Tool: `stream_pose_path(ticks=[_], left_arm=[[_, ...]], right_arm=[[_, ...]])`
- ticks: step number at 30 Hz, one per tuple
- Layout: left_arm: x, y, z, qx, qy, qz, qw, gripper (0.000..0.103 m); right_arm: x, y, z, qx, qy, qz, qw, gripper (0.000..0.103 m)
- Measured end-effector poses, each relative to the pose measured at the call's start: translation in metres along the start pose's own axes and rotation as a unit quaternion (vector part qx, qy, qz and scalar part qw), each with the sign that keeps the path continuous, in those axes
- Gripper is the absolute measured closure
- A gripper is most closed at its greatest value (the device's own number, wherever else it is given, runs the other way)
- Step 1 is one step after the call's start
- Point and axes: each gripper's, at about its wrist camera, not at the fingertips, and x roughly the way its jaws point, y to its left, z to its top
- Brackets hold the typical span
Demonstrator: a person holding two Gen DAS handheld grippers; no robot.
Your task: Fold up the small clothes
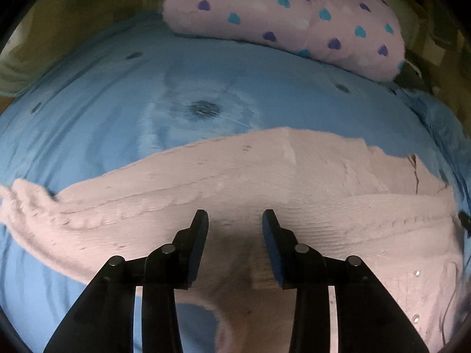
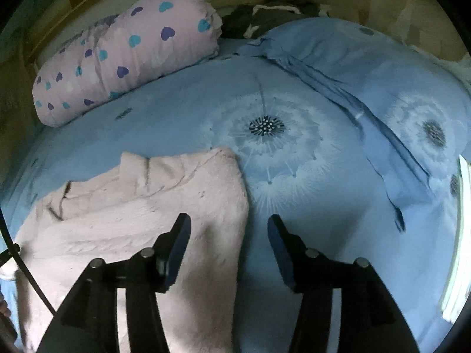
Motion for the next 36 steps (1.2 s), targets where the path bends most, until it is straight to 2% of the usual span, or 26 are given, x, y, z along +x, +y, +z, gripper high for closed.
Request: stream_pose_path(ticks=[6,10,18,22,26,31,34,36], left_arm=[[-0.015,0.044,-0.004,-0.054,-0.001,0.011,0.9985,0.071],[-0.023,0.071,-0.010,-0.080,0.003,0.051,0.9955,0.071],[-0.029,0.132,-0.023,-0.155,0.019,0.082,0.9842,0.071],[-0.037,0.167,-0.028,-0.202,0.016,0.092,0.9748,0.071],[-0.043,0.194,-0.039,-0.233,0.019,0.082,0.9689,0.071],[-0.044,0.221,-0.053,-0.284,0.033,0.064,0.9561,0.071],[-0.031,0.234,-0.060,-0.314,0.051,0.023,0.9477,0.071],[-0.024,0.243,-0.065,-0.344,0.048,-0.001,0.9376,0.071]], right_arm=[[-0.034,0.020,-0.014,-0.024,-0.006,0.005,1.000,0.039],[-0.048,0.041,-0.031,-0.039,0.008,0.017,0.999,0.038],[-0.083,0.098,-0.072,-0.096,0.030,0.047,0.994,0.038],[-0.091,0.116,-0.100,-0.109,0.044,0.039,0.992,0.038],[-0.093,0.125,-0.123,-0.111,0.059,0.043,0.991,0.038],[-0.089,0.129,-0.136,-0.087,0.072,0.053,0.992,0.038],[-0.084,0.130,-0.141,-0.072,0.085,0.058,0.992,0.038],[-0.081,0.133,-0.146,-0.069,0.094,0.056,0.992,0.038]])
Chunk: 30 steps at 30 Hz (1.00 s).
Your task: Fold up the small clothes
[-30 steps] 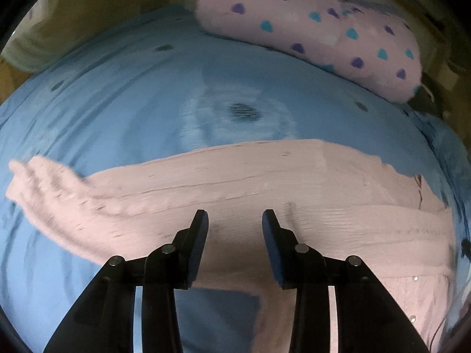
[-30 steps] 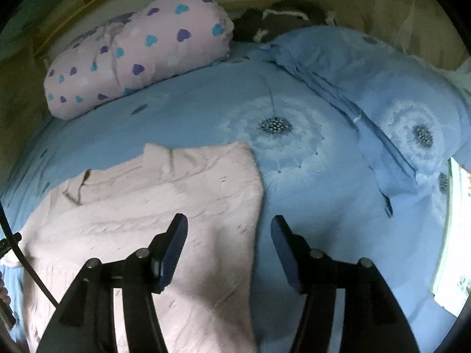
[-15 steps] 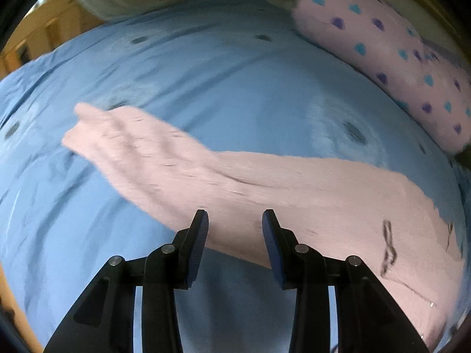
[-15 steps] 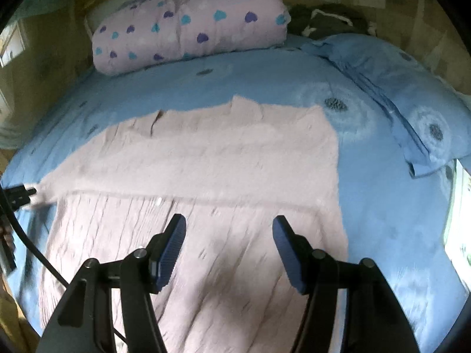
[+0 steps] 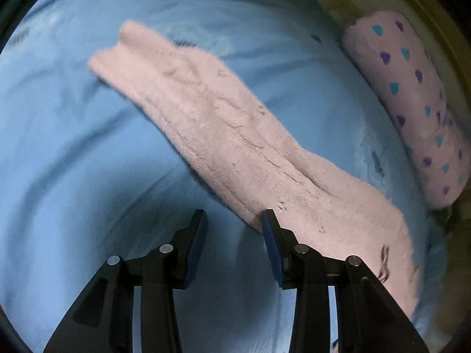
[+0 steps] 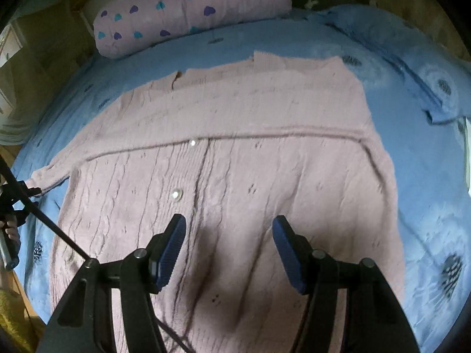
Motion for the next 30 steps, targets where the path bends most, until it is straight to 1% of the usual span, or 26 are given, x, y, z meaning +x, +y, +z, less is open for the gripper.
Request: stream_pose_path(ticks=[3,6,8,10,11,12,13,14,15,17,18,19,20,22,24,27,29,30], left_arm=[[0.001,0.005,0.003,-0.026,-0.015,-0.032,0.9990,0.071],[0.005,0.007,0.004,-0.044,-0.023,-0.054,0.9973,0.071],[0.006,0.007,0.005,-0.054,-0.035,-0.068,0.9956,0.071],[0.010,0.005,0.008,-0.059,-0.044,-0.096,0.9927,0.071],[0.013,0.002,0.008,-0.056,-0.050,-0.117,0.9903,0.071],[0.016,-0.002,0.007,-0.050,-0.051,-0.131,0.9887,0.071],[0.019,-0.004,0.005,-0.045,-0.048,-0.138,0.9883,0.071],[0.024,-0.009,0.002,-0.036,-0.043,-0.136,0.9892,0.071],[0.025,-0.012,0.001,-0.028,-0.046,-0.130,0.9900,0.071],[0.024,-0.018,0.001,-0.009,-0.052,-0.117,0.9917,0.076],[0.023,-0.021,0.001,0.000,-0.048,-0.116,0.9921,0.089],[0.022,-0.021,0.001,0.003,-0.044,-0.116,0.9922,0.095],[0.019,-0.022,0.000,0.007,-0.045,-0.117,0.9921,0.096],[0.007,-0.026,-0.001,0.020,-0.060,-0.117,0.9911,0.098],[-0.003,-0.033,-0.004,0.035,-0.073,-0.125,0.9888,0.099],[-0.025,-0.051,-0.008,0.061,-0.092,-0.149,0.9827,0.099],[-0.040,-0.064,-0.011,0.077,-0.098,-0.171,0.9773,0.099],[-0.045,-0.073,-0.011,0.094,-0.094,-0.182,0.9743,0.099]], right_arm=[[0.007,0.001,-0.005,0.007,0.017,-0.005,1.000,0.038],[0.007,0.000,-0.009,0.018,0.030,-0.001,0.999,0.038],[0.002,-0.004,-0.010,0.036,0.035,0.021,0.999,0.038],[-0.003,-0.006,-0.012,0.049,0.039,0.049,0.997,0.038],[-0.005,-0.007,-0.013,0.051,0.040,0.054,0.996,0.038],[-0.007,-0.008,-0.014,0.051,0.040,0.058,0.996,0.038],[-0.010,-0.007,-0.016,0.047,0.040,0.057,0.996,0.038],[-0.011,-0.007,-0.017,0.043,0.041,0.055,0.997,0.038],[-0.012,-0.007,-0.018,0.040,0.041,0.053,0.997,0.038],[-0.012,-0.008,-0.020,0.034,0.043,0.046,0.997,0.038],[-0.013,-0.009,-0.021,0.034,0.044,0.042,0.998,0.038],[-0.012,-0.011,-0.022,0.036,0.045,0.036,0.998,0.038],[-0.013,-0.013,-0.022,0.039,0.046,0.034,0.998,0.038],[-0.014,-0.017,-0.022,0.047,0.047,0.035,0.997,0.038],[-0.016,-0.020,-0.022,0.048,0.042,0.036,0.997,0.038],[-0.020,-0.024,-0.025,0.045,0.033,0.041,0.998,0.038],[-0.018,-0.026,-0.027,0.046,0.043,0.048,0.997,0.039],[-0.018,-0.027,-0.027,0.048,0.049,0.050,0.996,0.041]])
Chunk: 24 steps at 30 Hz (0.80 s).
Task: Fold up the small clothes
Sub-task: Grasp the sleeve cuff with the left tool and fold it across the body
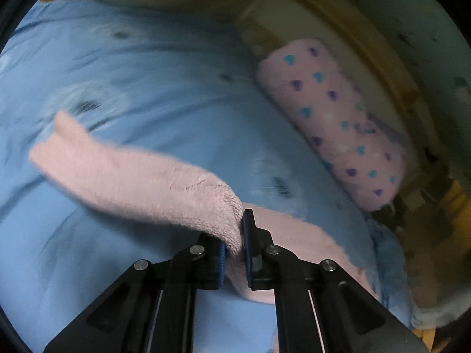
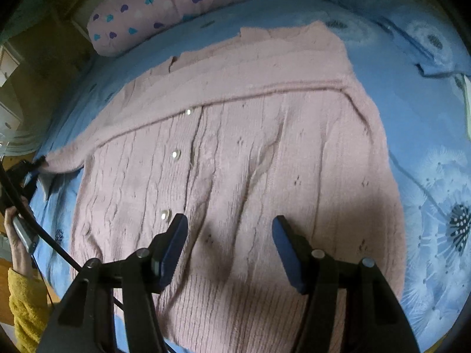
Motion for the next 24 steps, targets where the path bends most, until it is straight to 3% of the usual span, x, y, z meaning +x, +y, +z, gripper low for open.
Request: stream_pose_path(ticks=[9,13,18,24], left_arm=[[-0.028,-0.086,0.013,0.078,-0.015,-0.032,0.9963,0.099],[-0.027,-0.127,0.007,0.121,-0.002,-0.031,0.9921,0.099],[-0.015,-0.172,-0.031,0.165,0.031,-0.056,0.9842,0.099],[0.024,-0.218,-0.081,0.181,0.076,-0.068,0.9782,0.099]], right_arm=[[-0.021,-0.001,0.003,-0.007,-0.024,0.026,0.999,0.043],[-0.025,-0.009,0.003,-0.012,-0.030,0.025,0.999,0.043],[-0.020,-0.026,0.007,0.000,-0.021,0.033,0.999,0.043],[-0.017,-0.042,0.026,0.010,-0.025,0.045,0.999,0.043]])
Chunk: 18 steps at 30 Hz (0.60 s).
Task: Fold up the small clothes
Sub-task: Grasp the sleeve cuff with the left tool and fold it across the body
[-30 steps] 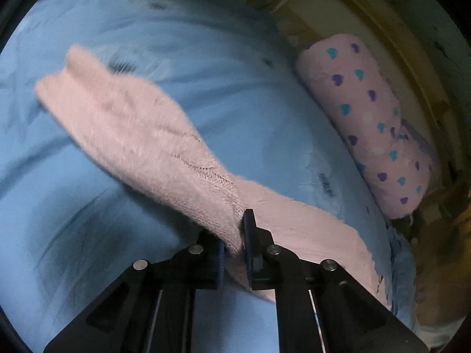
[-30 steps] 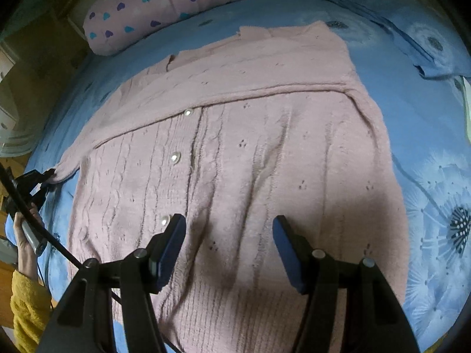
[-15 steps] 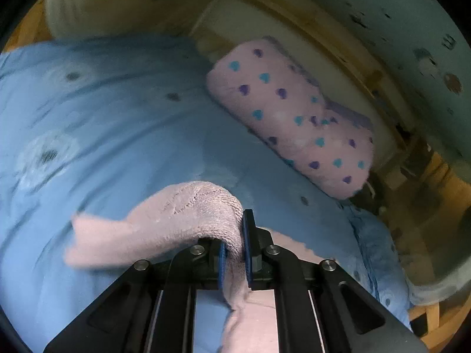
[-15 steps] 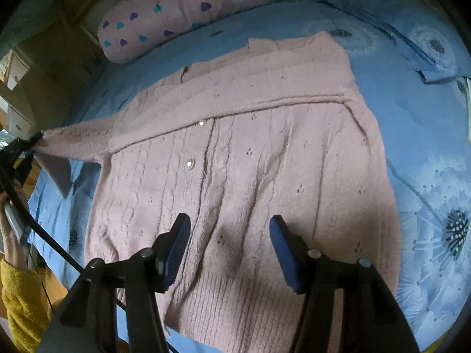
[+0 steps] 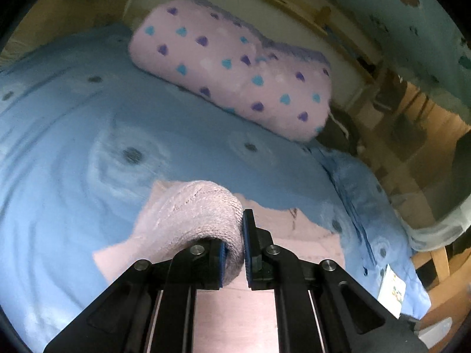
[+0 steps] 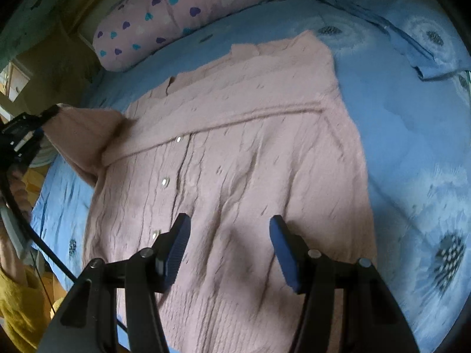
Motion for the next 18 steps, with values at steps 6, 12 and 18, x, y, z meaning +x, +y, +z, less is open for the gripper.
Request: stream_pose_path(ticks=[6,12,18], left_arm=[[0.060,-0.034,-0.040,0.007,0.060,0.011,0.9981,0.099],[0.105,-0.050,-0.079,0.007,0.126,0.028,0.9917,0.099],[0.122,-0.065,-0.099,0.043,0.164,0.076,0.9825,0.095]], right_arm=[[-0.011,-0.019,0.010,-0.005,-0.018,-0.026,0.999,0.043],[-0.007,-0.040,0.009,0.017,-0.024,-0.002,1.000,0.043],[-0.003,-0.048,0.006,0.032,-0.022,0.009,0.999,0.043]])
